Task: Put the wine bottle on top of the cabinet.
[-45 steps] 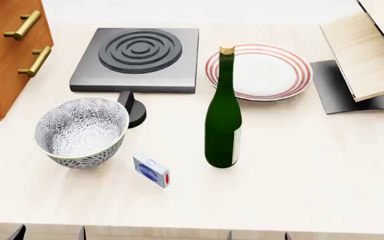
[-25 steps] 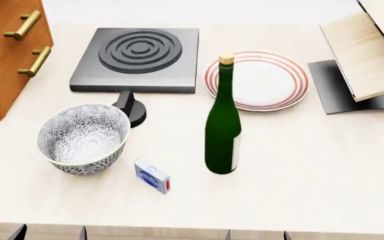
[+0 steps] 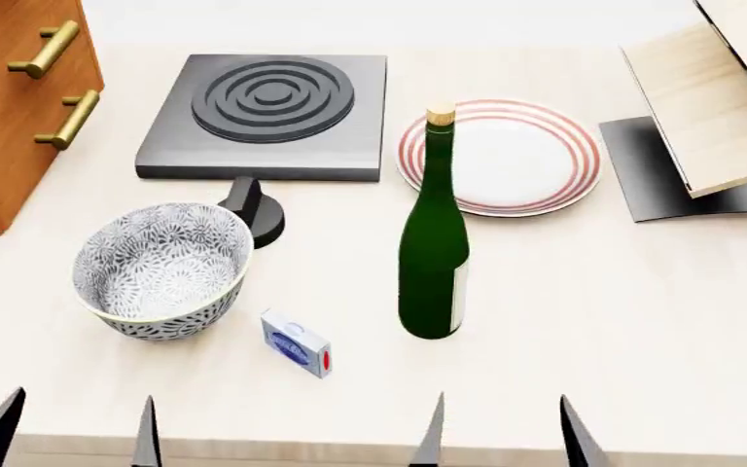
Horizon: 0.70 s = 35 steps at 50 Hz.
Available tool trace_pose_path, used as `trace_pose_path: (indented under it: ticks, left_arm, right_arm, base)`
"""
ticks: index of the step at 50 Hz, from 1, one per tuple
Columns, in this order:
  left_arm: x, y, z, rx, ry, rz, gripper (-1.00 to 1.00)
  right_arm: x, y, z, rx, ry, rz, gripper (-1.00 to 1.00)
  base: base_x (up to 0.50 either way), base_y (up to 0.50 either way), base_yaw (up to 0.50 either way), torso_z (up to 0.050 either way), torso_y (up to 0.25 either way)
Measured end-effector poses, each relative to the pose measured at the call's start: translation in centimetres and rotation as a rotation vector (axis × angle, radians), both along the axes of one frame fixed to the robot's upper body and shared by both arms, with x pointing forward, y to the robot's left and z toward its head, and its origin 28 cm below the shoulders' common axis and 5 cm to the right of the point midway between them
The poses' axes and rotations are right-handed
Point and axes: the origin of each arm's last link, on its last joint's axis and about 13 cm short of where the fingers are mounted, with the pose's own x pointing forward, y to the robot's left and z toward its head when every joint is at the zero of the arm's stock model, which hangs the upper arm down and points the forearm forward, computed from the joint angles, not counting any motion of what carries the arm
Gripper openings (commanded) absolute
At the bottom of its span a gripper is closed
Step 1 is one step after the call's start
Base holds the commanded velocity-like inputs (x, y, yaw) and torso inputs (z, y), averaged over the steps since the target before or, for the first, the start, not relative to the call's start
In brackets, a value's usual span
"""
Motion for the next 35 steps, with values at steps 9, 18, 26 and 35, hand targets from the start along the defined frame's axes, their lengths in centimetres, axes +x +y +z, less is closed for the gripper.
trace_pose_path:
  ticks: [9, 18, 26, 35]
  left_arm:
    - [-0.7, -0.6, 5.0, 0.013, -0.137, -0.023, 1.00]
    - [-2.3, -1.0, 9.6, 0.022, -0.263, -0.036, 1.00]
    - [-3.4, -1.2, 11.8, 0.036, -0.340, -0.043, 1.00]
    - [-4.1, -1.2, 12.8, 0.041, -0.376, -0.045, 1.00]
  right_arm:
    - [-1.0, -0.1, 5.6, 0.039, -0.148, -0.010, 1.00]
    - [-2.8, -0.4, 10.4, 0.070, -0.291, -0.012, 1.00]
    - [-4.1, -0.3, 13.1, 0.076, -0.403, 0.012, 1.00]
    - [-5.1, -0.3, 14.1, 0.080, -0.425, 0.020, 1.00]
  base:
    - [0.00, 0.00, 0.00, 0.000, 0.000]
    - [0.00, 0.00, 0.00, 0.000, 0.000]
    - [0.00, 0.00, 0.00, 0.000, 0.000]
    - [0.00, 0.00, 0.00, 0.000, 0.000]
